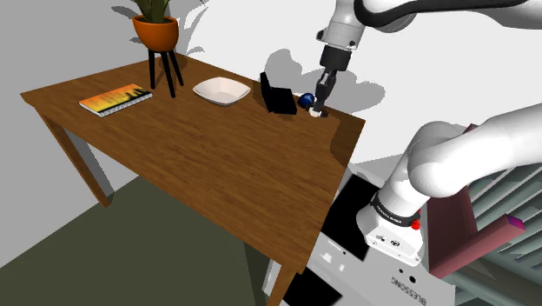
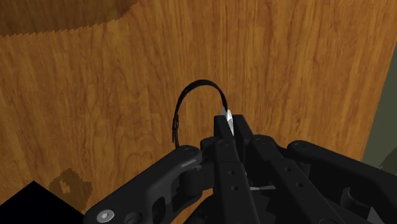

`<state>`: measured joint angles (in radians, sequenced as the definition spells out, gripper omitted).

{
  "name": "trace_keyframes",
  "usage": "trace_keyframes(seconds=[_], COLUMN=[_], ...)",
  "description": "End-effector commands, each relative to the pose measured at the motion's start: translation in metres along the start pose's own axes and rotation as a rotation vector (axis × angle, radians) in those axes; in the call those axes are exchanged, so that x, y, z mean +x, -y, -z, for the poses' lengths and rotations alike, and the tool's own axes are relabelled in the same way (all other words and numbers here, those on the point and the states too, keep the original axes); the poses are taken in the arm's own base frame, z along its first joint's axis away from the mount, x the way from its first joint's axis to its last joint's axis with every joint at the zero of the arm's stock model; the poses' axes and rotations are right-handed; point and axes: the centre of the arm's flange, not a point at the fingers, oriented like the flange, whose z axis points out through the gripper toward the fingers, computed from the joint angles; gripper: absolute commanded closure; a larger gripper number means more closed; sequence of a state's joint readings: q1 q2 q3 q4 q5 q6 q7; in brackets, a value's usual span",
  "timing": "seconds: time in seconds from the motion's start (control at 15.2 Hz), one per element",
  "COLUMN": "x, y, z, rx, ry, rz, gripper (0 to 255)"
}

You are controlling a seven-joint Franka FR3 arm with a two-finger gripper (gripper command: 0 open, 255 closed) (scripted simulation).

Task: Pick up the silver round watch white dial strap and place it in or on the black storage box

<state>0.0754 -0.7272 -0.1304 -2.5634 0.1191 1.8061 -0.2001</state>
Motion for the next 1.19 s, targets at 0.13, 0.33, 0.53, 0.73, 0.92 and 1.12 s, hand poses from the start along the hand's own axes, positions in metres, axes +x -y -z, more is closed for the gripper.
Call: trace_keyframes(seconds=[0.13,0.33,0.53,0.73,0.92,1.12], x=[-0.001,0.018,0.047,0.075,0.104,0.132], y=[0.004,-0.012,-0.039,-0.065,-0.091,-0.118], z=[0.021,0.030,0.038,0.046,0.054,0.062], rx=[0.000,0.000,0.000,0.000,0.000,0.000], ry=[0.000,0.000,0.000,0.000,0.000,0.000], rz=[0.000,0.000,0.000,0.000,0.000,0.000], gripper=[255,255,255,255,255,255])
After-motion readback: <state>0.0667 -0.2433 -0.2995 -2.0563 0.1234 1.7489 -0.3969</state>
